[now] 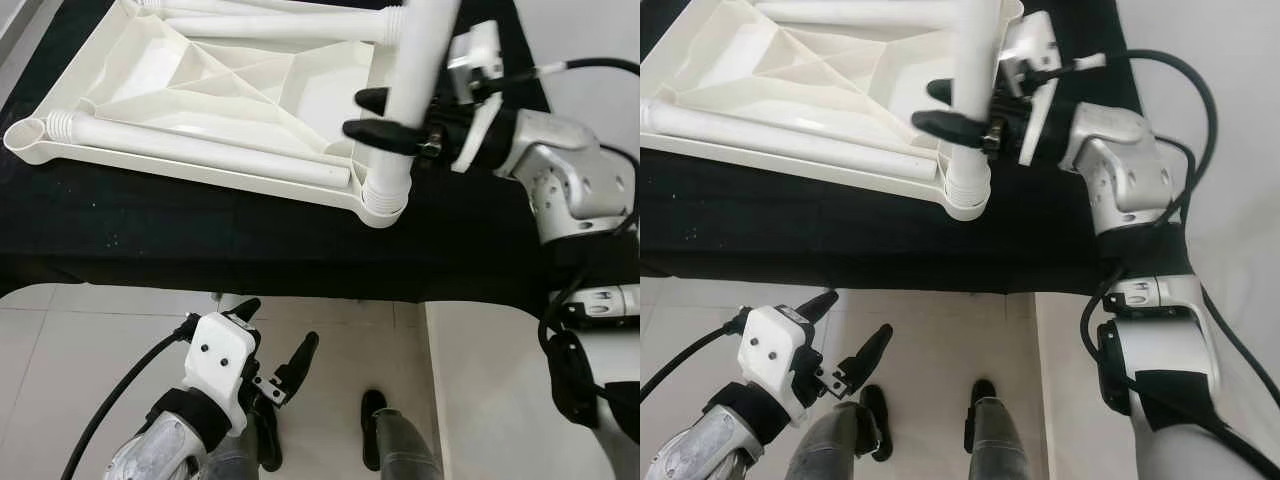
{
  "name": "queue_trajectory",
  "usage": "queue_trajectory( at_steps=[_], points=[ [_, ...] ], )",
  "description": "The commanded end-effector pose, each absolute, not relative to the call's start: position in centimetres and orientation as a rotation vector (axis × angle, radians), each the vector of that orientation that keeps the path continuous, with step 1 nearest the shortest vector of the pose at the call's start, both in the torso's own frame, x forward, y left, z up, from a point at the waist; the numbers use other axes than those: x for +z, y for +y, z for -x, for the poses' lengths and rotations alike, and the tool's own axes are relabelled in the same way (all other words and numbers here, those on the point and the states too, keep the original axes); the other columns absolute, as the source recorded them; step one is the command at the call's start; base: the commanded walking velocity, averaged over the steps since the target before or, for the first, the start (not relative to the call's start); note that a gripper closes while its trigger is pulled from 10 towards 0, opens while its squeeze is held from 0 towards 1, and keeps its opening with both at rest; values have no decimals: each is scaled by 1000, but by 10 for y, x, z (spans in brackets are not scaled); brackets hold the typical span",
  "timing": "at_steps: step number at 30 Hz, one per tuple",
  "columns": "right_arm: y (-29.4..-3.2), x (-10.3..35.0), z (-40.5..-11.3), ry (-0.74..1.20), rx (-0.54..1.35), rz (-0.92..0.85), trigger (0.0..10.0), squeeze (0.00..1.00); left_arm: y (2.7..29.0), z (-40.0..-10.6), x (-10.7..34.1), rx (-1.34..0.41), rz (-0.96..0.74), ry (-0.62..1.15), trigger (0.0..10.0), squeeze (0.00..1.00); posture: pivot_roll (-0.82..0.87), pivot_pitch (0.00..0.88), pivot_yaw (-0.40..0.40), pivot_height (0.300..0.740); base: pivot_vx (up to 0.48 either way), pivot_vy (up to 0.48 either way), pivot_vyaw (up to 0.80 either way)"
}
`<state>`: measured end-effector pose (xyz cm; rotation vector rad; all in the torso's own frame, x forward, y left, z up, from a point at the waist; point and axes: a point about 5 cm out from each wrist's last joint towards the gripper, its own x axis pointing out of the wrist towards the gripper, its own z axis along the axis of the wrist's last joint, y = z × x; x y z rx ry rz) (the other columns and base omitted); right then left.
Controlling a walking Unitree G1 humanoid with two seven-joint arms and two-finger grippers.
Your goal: Building children table
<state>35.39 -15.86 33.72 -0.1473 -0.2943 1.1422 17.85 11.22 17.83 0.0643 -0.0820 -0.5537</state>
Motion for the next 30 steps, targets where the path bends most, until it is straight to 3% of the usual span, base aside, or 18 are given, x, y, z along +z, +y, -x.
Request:
queue_trajectory(
  at_steps=[1,7,21,30],
  points=[
    [-160,315,-357,-205,1143,103,10000,0,112,-176,174,-551,-62,-66,10000,0,-14,422,0,740,0,0,0],
    [-156,310,-348,-249,1205,74,10000,0,112,-177,174,-549,-65,-67,10000,0,-7,422,1,740,0,0,0],
    [-147,303,-326,-288,1318,388,10000,0,113,-177,175,-549,-68,-68,10000,0,-6,424,2,740,0,0,0],
    [-146,300,-332,-192,1302,527,10000,0,112,-178,174,-547,-68,-70,10000,0,-12,424,-3,740,0,0,0]
  ],
)
